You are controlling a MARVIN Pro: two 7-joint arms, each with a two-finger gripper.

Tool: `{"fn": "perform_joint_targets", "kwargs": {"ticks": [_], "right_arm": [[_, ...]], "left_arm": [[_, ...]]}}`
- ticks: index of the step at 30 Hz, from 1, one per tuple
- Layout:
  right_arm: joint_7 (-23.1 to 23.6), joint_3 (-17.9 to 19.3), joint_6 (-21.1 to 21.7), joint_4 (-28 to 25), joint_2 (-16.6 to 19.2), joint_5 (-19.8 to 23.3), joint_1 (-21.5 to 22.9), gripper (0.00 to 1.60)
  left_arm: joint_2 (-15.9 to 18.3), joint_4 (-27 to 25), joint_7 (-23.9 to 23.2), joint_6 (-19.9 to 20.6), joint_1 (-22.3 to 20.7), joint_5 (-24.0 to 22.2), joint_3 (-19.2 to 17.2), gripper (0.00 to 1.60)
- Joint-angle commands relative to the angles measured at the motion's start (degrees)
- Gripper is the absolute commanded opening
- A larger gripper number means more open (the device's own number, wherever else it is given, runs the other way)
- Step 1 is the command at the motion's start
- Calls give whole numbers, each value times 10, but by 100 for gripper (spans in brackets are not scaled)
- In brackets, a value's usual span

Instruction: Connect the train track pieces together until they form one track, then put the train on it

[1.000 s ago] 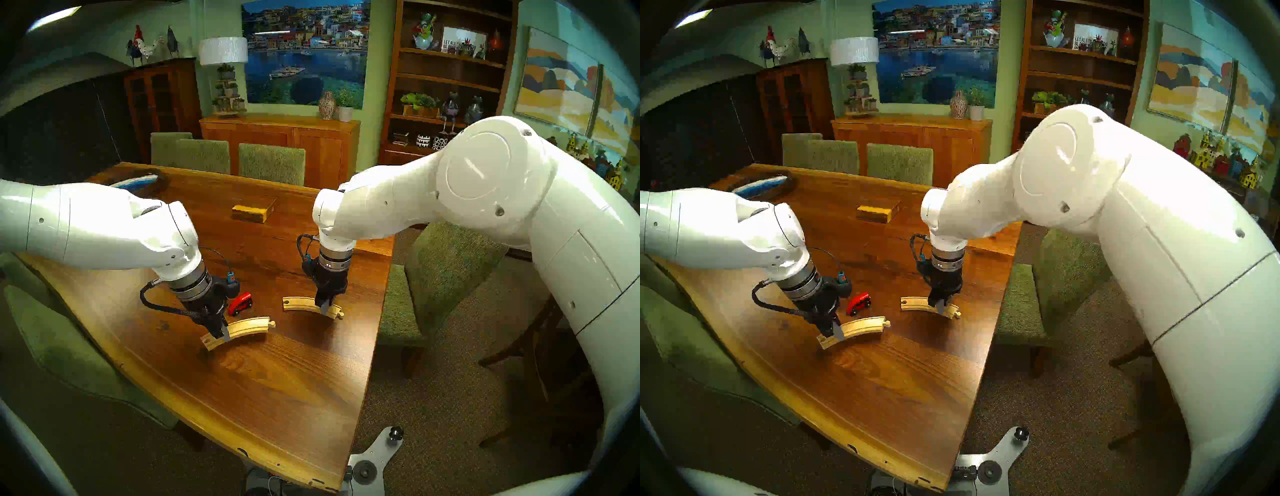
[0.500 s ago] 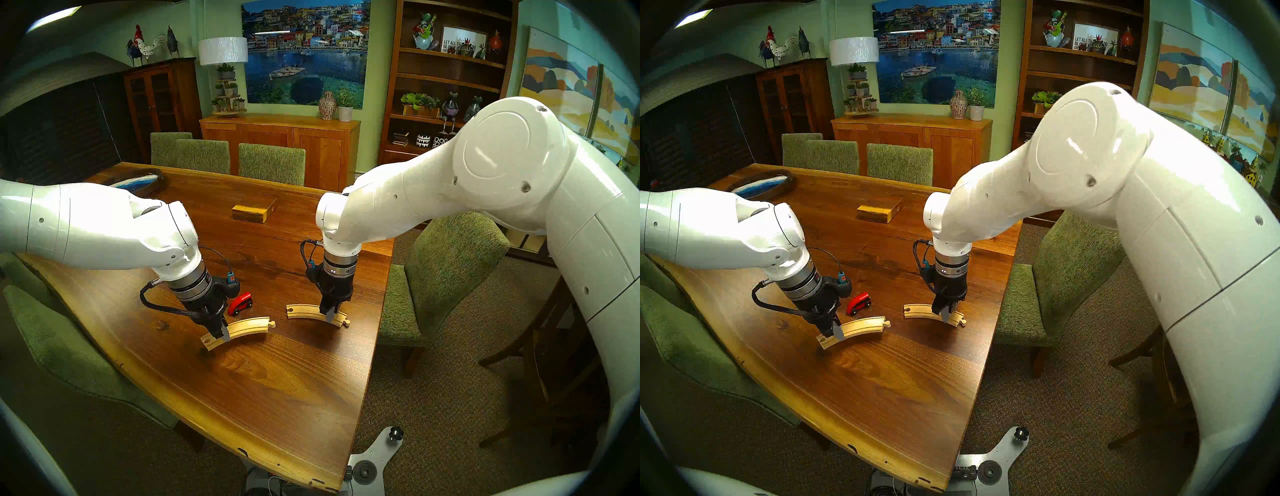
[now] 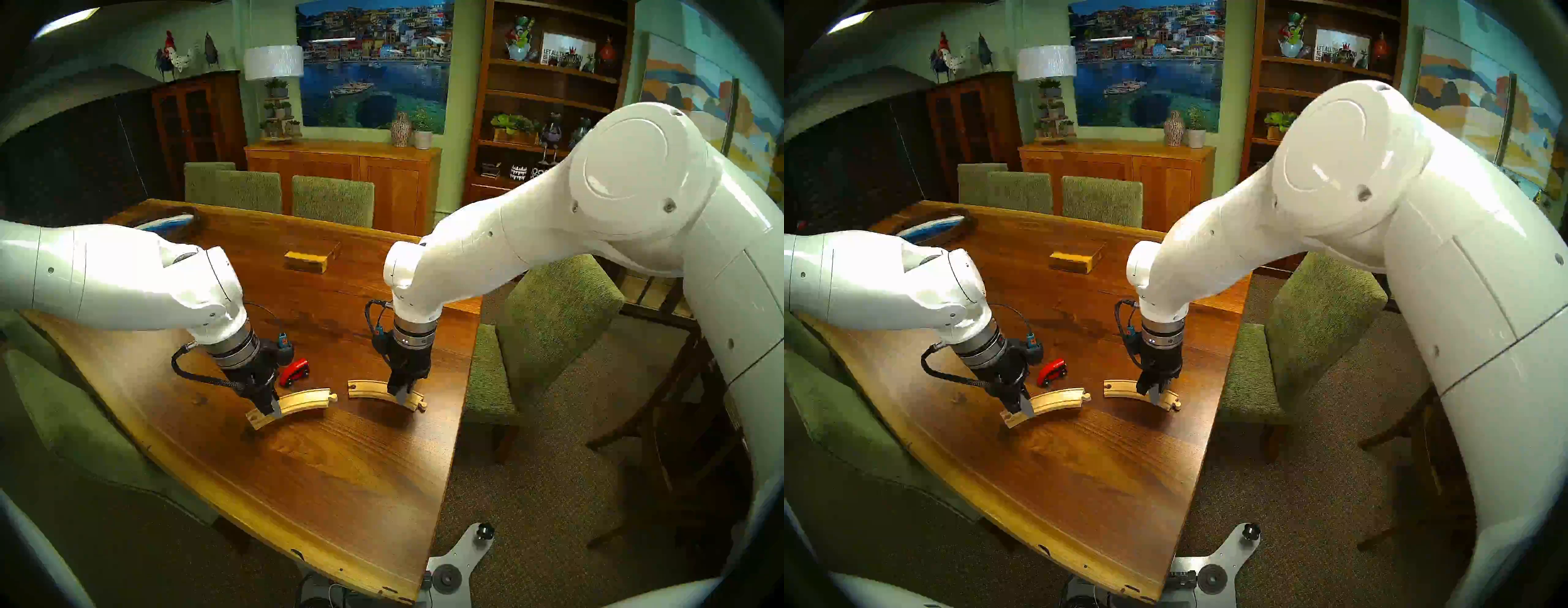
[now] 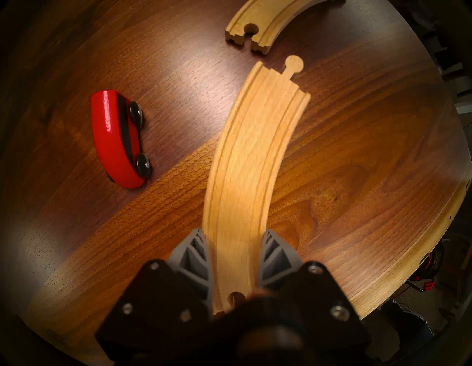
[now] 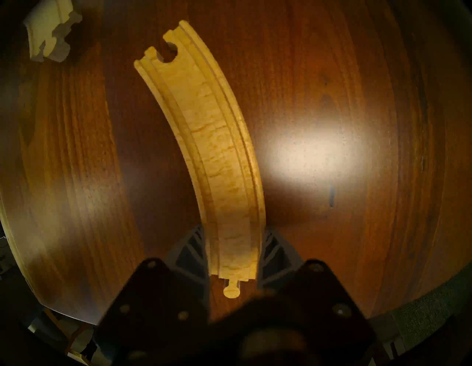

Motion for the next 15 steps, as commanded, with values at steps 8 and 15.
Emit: {"fn": "perform_joint_targets", "kwargs": {"ticks": [8, 15], "right_arm": [[-63, 17, 13, -15, 0, 44, 34, 0], [-83, 16, 11, -20, 2, 55, 33, 0]], "left_arm": [[1, 0, 1, 1, -16, 0, -10, 0], [1, 0, 2, 1, -16, 0, -10, 0]]}}
